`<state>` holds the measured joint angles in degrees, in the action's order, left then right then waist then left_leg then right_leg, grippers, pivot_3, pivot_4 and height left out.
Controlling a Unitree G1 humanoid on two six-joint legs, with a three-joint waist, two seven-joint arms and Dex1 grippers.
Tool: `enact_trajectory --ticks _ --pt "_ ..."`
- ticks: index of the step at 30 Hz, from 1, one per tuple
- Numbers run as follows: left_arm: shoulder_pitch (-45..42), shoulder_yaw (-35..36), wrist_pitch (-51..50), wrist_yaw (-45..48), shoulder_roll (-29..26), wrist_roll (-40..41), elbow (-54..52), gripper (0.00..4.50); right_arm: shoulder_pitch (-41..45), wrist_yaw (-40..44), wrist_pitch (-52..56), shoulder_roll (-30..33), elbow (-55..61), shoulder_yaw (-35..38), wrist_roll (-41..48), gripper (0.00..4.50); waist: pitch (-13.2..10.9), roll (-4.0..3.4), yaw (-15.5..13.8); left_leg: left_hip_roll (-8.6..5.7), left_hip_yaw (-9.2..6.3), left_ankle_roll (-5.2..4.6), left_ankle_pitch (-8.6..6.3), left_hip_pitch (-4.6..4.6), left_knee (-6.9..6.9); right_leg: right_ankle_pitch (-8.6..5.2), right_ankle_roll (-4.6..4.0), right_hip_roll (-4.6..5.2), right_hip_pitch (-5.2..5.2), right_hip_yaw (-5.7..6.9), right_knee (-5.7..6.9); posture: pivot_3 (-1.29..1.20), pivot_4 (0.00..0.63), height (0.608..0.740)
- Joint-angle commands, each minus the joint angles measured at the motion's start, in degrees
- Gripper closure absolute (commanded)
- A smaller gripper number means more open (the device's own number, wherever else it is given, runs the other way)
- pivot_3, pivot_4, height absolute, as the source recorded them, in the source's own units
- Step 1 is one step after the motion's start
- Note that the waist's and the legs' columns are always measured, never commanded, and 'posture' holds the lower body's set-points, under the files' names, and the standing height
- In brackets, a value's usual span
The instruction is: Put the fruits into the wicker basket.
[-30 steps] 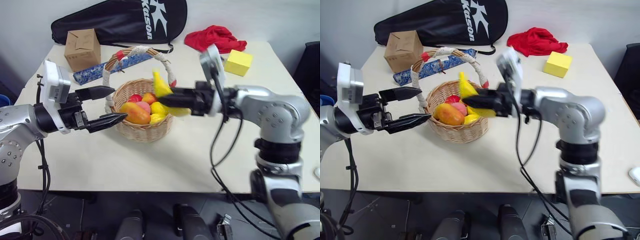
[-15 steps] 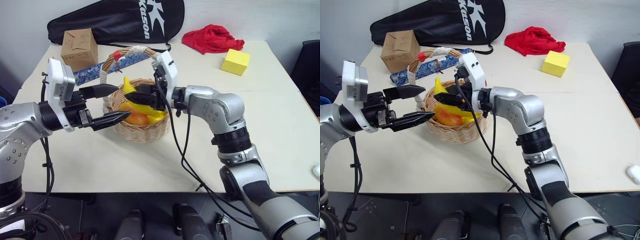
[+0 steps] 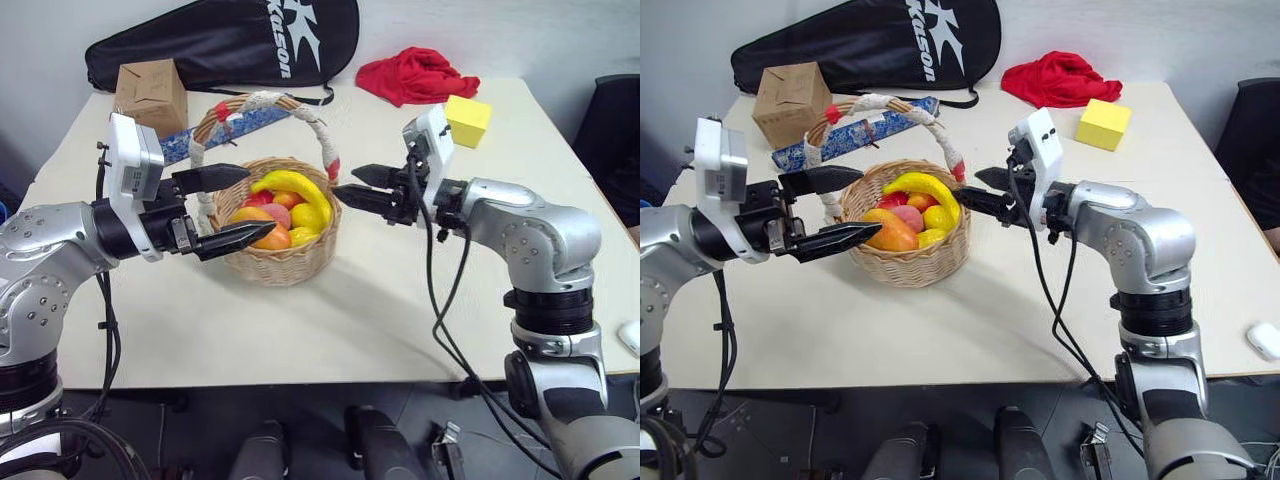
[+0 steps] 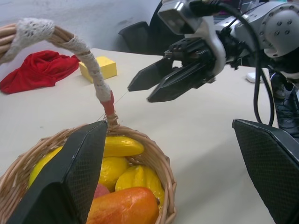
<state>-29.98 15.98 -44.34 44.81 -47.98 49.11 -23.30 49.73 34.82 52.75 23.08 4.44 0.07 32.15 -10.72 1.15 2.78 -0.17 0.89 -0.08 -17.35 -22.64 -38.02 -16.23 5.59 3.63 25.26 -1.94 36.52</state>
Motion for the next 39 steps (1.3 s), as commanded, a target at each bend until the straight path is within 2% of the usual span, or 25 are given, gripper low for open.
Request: enact_trajectory --ticks 1,9,12,19,20,22,28,34,39 --pt "-2.00 0.06 1.57 0.43 -0.01 -0.40 0.72 0.00 2.18 -2.93 -7.34 -4.47 -4.94 -1.44 -4.18 1.31 0.00 0.00 0.19 0.00 0.00 0.05 0.03 0.00 0.00 0.00 -0.01 -0.01 0.03 -0.02 0.08 0.00 0.150 0.740" --pt "-2.45 -0.43 2.34 0.63 -0.14 -1.04 1.19 0.00 7.07 -3.95 -16.54 -11.88 -18.69 -2.03 -9.55 1.31 0.00 0.00 0.33 -0.02 0.12 0.16 0.12 -0.11 -0.04 0.00 -0.01 0.02 0.21 -0.01 0.24 0.00 0.150 0.740" --pt "-2.17 -0.10 2.22 0.39 -0.13 -0.88 0.75 0.00 7.64 -3.51 -18.41 -12.79 -20.68 -1.54 -10.17 1.86 0.00 0.00 0.32 -0.02 0.11 0.19 0.14 -0.12 -0.03 -0.01 -0.01 0.02 0.21 -0.02 0.23 0.00 0.150 0.740" --pt "-1.19 0.70 2.22 -0.01 -0.25 -0.68 0.22 0.00 6.16 -1.48 -17.95 -13.08 -17.55 -0.53 -8.48 4.10 0.00 0.00 0.43 -0.01 0.09 0.19 0.13 -0.15 -0.03 0.00 -0.01 0.03 0.23 -0.03 0.22 0.00 0.150 0.740" --pt "-1.24 0.61 2.25 -0.07 -0.16 -0.68 0.23 0.00 5.64 -1.18 -17.64 -12.72 -16.43 -0.41 -8.16 4.32 0.00 0.00 0.41 -0.01 0.09 0.19 0.13 -0.15 -0.02 -0.01 -0.01 0.03 0.23 -0.03 0.22 0.00 0.150 0.740" --pt "-1.50 0.16 2.48 -0.05 0.14 -0.84 0.42 0.00 4.22 -0.62 -16.83 -11.42 -13.30 0.43 -7.27 4.32 0.00 0.00 0.36 0.01 0.05 0.19 0.13 -0.17 -0.02 -0.01 -0.01 0.03 0.24 -0.04 0.22 0.00 0.150 0.740" --pt "-3.41 -1.62 3.05 0.70 1.28 -1.17 1.45 0.00 -0.98 1.53 -13.40 -0.65 -2.98 7.94 -3.32 4.32 0.00 0.00 -0.97 -0.06 -0.15 0.17 0.14 -0.44 -0.14 0.00 0.00 0.13 0.27 0.05 0.07 0.00 0.150 0.740" --pt "-5.47 -5.01 5.39 1.86 3.88 -3.84 4.53 0.00 -10.99 3.04 -11.32 19.96 -1.46 22.85 -3.41 4.32 0.00 0.00 -2.90 -0.17 -0.15 0.01 0.11 -0.52 -0.14 0.01 0.02 0.15 0.23 0.10 -0.10 0.00 0.150 0.740" --pt "-7.02 -6.99 6.96 3.08 6.21 -5.32 6.83 0.00 -21.81 1.65 -15.71 25.88 -3.83 30.76 -6.40 4.32 0.00 0.01 -2.31 -0.06 0.16 -0.14 0.05 -0.42 -0.13 0.06 0.10 -0.04 0.22 0.04 -0.08 0.00 0.150 0.740"
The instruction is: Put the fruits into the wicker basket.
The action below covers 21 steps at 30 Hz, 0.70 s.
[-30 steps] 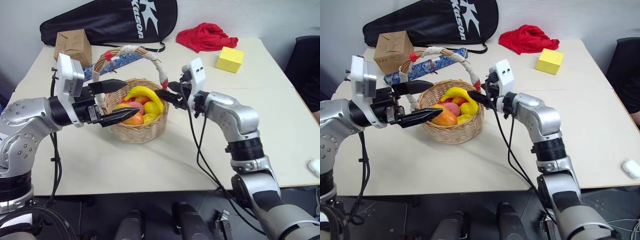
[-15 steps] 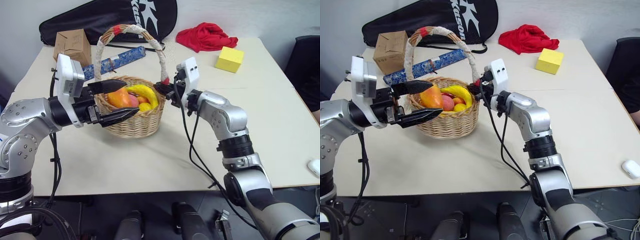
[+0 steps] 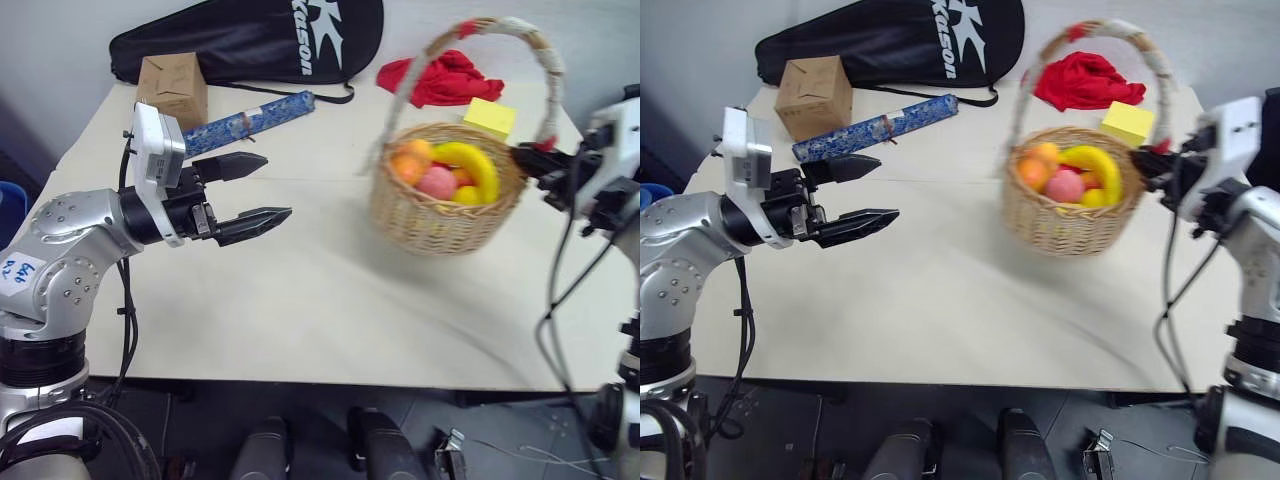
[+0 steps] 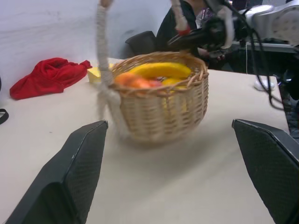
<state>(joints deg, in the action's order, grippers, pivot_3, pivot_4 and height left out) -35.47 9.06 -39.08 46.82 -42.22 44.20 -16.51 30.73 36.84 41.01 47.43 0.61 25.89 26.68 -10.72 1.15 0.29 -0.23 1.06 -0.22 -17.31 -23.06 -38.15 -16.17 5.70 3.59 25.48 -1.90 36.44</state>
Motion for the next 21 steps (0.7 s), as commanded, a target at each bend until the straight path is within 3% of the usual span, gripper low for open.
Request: enact_trajectory --ticks 1,6,7,12,19,21 --pt "-2.03 -0.66 1.78 1.47 1.18 -0.33 0.26 0.00 -4.86 -1.80 -6.30 1.07 -1.41 6.55 -2.15 4.32 0.00 0.00 0.28 0.02 0.11 -0.01 0.00 0.09 0.00 0.00 0.00 -0.04 0.00 -0.01 0.07 0.00 0.150 0.740" --pt "-4.54 -3.07 1.60 2.95 3.97 -0.11 0.51 0.00 -10.91 -5.74 -15.45 -2.89 -5.72 8.47 -5.00 4.32 0.00 0.00 0.89 -0.03 0.56 -0.08 0.04 0.60 0.04 0.00 0.01 -0.10 -0.08 -0.38 0.18 0.00 0.150 0.740" --pt "-5.04 -3.36 1.49 3.20 4.36 0.02 0.58 0.00 -11.69 -5.92 -16.21 -3.54 -5.96 8.55 -4.82 3.76 0.00 0.00 1.02 -0.02 0.62 -0.09 0.04 0.72 0.07 0.00 0.01 -0.12 -0.17 -0.46 0.21 0.00 0.150 0.740" --pt "-6.15 -4.14 1.13 4.38 5.39 -0.18 1.07 0.00 -14.86 -3.61 -14.41 -3.49 -4.19 10.35 -0.27 2.41 0.00 0.00 1.24 0.00 0.63 -0.09 0.03 0.84 0.09 0.00 0.02 -0.16 -0.27 -0.52 0.18 0.00 0.150 0.740" --pt "-5.33 -4.33 1.55 6.59 4.58 -0.92 2.23 0.00 -31.11 13.24 -1.68 9.45 1.03 25.75 9.27 0.03 0.00 -0.04 0.26 -0.05 0.68 -0.24 -0.04 0.86 0.07 0.03 0.09 -0.18 -0.35 -0.70 0.06 0.00 0.150 0.740" --pt "-5.14 -4.25 2.04 7.47 4.09 -1.42 2.85 0.00 -34.85 19.00 3.24 14.24 -0.69 32.56 11.42 0.03 -0.03 -0.07 -0.02 -0.01 0.64 -0.31 -0.09 1.07 0.10 0.05 0.13 -0.31 -0.73 -0.70 -0.25 0.00 0.150 0.740"
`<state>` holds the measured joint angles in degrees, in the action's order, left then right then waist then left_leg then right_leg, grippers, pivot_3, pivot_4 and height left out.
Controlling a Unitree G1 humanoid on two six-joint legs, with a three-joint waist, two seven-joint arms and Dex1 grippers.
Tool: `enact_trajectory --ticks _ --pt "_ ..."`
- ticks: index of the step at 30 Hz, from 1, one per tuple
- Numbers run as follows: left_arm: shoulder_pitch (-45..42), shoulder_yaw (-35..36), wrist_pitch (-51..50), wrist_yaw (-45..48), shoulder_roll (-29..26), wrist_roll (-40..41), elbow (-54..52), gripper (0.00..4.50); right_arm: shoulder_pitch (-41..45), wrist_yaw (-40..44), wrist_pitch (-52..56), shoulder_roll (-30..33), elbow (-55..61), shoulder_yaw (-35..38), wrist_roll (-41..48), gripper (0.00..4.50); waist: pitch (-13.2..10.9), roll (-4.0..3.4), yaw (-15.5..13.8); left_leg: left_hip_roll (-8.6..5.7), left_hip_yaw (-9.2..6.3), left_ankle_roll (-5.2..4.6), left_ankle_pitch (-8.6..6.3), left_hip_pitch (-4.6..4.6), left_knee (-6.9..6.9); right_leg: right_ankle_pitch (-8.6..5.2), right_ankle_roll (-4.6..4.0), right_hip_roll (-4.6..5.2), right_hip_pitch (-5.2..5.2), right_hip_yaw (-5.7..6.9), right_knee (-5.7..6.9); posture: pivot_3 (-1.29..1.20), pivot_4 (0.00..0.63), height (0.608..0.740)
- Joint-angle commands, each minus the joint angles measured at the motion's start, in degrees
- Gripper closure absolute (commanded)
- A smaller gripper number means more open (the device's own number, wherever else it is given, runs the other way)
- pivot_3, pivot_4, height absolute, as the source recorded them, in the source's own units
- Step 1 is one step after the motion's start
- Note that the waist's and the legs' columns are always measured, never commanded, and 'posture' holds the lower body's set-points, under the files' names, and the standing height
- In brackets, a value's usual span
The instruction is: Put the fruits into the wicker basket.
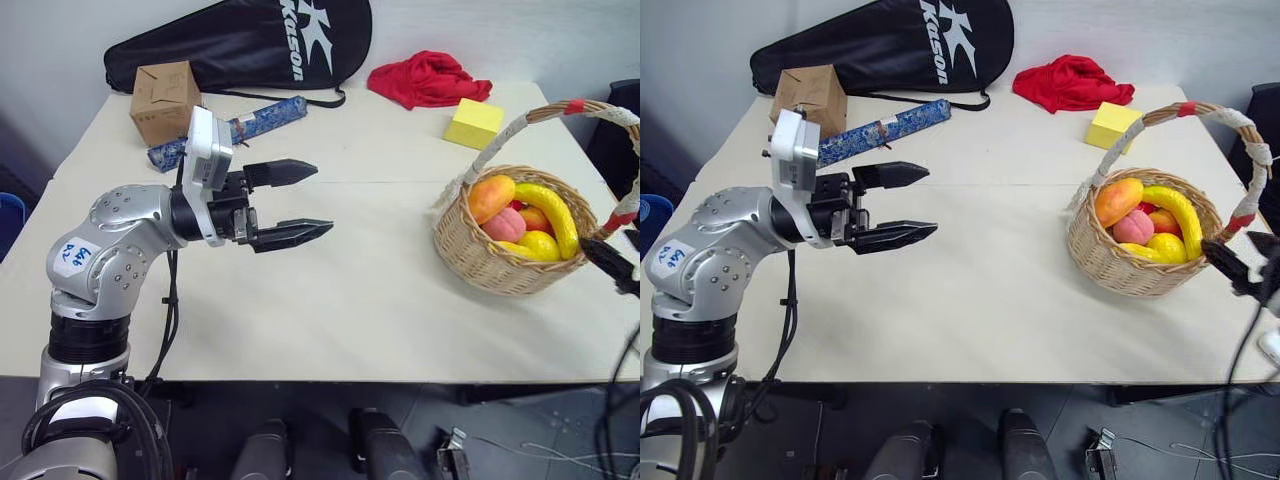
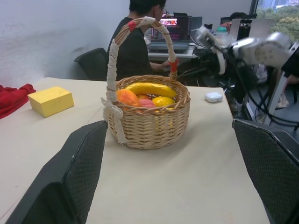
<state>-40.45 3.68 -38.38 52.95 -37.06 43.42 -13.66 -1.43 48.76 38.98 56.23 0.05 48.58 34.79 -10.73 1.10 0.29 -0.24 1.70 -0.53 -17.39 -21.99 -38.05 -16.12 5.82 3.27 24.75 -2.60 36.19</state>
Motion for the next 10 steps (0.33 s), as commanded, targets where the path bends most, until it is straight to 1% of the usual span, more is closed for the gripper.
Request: enact_trajectory --ticks 1,3,5,7,10 --pt "-0.12 1.22 1.61 1.80 -1.33 -0.86 0.39 0.00 -3.68 9.22 8.23 7.66 -1.11 12.81 4.65 0.03 -0.01 -0.02 -0.03 0.01 0.01 -0.01 -0.01 0.16 0.09 0.01 0.02 -0.05 -0.18 0.00 -0.12 0.00 0.150 0.740" --pt "-0.13 1.52 2.15 2.85 -1.78 -1.22 1.53 0.00 -5.24 13.16 13.13 11.16 -2.38 16.92 6.52 0.03 -0.02 -0.01 0.06 0.02 0.06 -0.08 -0.08 0.41 0.11 0.02 0.03 -0.10 -0.45 0.00 -0.22 0.00 0.150 0.740" --pt "-0.19 1.72 2.52 3.51 -2.07 -1.53 2.40 0.00 -6.86 16.52 14.19 12.67 -2.53 17.84 6.51 0.03 -0.05 0.10 0.30 0.09 0.19 -0.11 -0.18 0.61 0.14 0.02 0.04 -0.16 -0.59 -0.03 -0.27 0.00 0.150 0.740" --pt "-0.31 1.43 3.13 3.80 -2.15 -2.30 3.07 0.00 -7.37 18.29 13.70 13.01 -2.49 17.81 6.31 0.03 -0.05 0.17 0.53 0.29 0.15 -0.07 -0.32 0.96 0.13 0.01 0.02 -0.35 -1.06 -0.09 -0.53 0.00 0.150 0.740" --pt "0.33 -0.11 5.05 3.47 -2.16 -5.51 3.27 0.00 -6.06 18.24 14.82 11.17 -0.09 17.14 8.53 0.03 -0.04 0.16 0.62 0.35 0.14 -0.07 -0.45 0.93 0.07 0.03 0.07 -0.54 -1.11 -0.39 -0.63 0.00 0.150 0.740"
